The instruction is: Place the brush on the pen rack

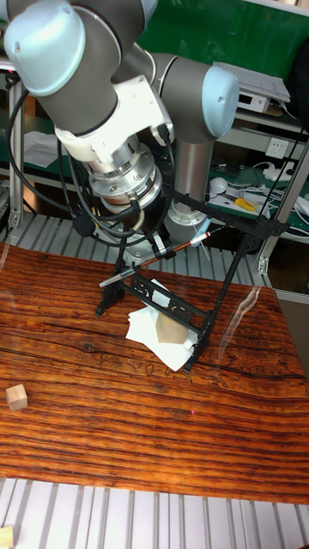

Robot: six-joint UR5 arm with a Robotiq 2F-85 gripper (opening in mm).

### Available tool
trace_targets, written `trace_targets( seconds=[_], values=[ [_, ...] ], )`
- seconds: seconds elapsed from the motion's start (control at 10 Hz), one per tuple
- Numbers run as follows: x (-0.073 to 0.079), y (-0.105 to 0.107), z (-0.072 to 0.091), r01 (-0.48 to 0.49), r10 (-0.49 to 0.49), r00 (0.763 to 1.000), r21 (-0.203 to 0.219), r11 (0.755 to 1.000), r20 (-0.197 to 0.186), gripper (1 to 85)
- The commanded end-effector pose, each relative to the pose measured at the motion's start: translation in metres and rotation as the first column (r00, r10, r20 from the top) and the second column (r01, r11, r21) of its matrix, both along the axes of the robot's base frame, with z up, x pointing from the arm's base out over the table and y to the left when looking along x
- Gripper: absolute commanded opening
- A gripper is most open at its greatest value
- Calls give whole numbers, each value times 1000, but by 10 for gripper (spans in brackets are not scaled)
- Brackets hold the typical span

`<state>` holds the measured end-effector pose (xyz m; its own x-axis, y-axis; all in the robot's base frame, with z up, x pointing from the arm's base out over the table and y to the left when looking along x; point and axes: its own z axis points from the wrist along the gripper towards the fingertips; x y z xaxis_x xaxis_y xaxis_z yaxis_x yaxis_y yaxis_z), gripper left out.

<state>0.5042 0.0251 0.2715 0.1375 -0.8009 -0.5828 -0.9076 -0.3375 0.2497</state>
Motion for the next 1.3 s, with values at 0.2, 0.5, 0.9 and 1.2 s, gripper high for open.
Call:
trace_targets(
  seconds=[0.2, 0.5, 0.9, 1.2],
  values=[
    [4, 1, -1, -4, 3, 1000, 18, 1000, 23, 10],
    [9, -4, -8, -4, 4, 998, 0, 1000, 56, 10],
    [6, 2, -3, 46, -46, 998, 10, 999, 42, 10],
    [7, 1, -4, 67, -66, 996, -7, 998, 53, 10]
  ],
)
